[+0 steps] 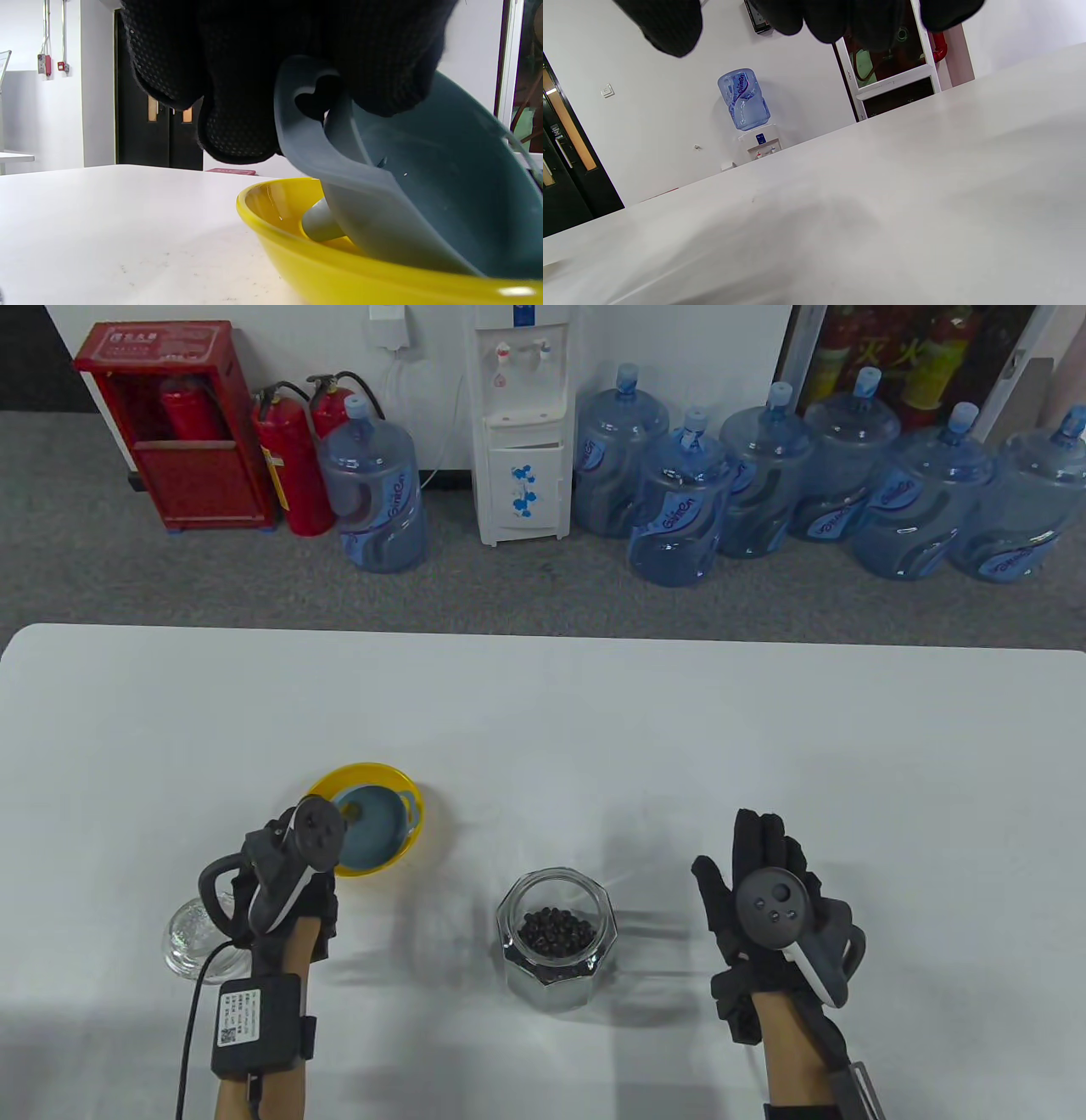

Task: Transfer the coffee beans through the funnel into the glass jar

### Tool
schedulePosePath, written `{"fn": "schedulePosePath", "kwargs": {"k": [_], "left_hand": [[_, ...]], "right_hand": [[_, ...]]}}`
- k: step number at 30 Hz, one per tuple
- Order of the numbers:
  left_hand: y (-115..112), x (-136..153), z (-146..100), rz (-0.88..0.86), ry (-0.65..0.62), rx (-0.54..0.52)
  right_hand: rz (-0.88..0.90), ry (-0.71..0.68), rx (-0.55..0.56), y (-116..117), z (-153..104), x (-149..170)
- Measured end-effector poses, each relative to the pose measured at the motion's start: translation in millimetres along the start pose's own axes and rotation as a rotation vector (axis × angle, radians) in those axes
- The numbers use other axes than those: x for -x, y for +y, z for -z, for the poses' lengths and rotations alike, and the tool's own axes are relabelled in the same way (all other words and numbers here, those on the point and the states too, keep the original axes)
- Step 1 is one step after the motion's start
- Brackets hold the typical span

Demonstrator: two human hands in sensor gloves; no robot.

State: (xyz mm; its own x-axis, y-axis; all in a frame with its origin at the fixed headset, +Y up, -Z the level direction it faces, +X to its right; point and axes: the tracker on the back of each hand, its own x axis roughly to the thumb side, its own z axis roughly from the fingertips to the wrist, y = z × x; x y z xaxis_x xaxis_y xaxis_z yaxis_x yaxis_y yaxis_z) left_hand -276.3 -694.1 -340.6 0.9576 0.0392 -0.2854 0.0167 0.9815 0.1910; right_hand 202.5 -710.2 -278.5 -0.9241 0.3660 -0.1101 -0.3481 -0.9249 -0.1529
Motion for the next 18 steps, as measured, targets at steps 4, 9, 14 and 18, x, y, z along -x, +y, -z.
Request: {"fn": "schedulePosePath", "kwargs": {"k": [4,9,14,18], "left_hand": [[-9,1,-2,0.047,-0.011,0.026],[-10,10,-6,0.107,-0.028,0.07],[13,37,-8,0.032,-0.014,0.135],[23,69,-10,0.152,0.001,0.341]], "right_hand": [[0.001,-0.003,0.0,1,0,0],[0.005,-0.001,-0.001,1,-1,0],[0.01,0.004,-0.003,1,-1,2],[0.008,0.004,0.001,0,-1,2]]}}
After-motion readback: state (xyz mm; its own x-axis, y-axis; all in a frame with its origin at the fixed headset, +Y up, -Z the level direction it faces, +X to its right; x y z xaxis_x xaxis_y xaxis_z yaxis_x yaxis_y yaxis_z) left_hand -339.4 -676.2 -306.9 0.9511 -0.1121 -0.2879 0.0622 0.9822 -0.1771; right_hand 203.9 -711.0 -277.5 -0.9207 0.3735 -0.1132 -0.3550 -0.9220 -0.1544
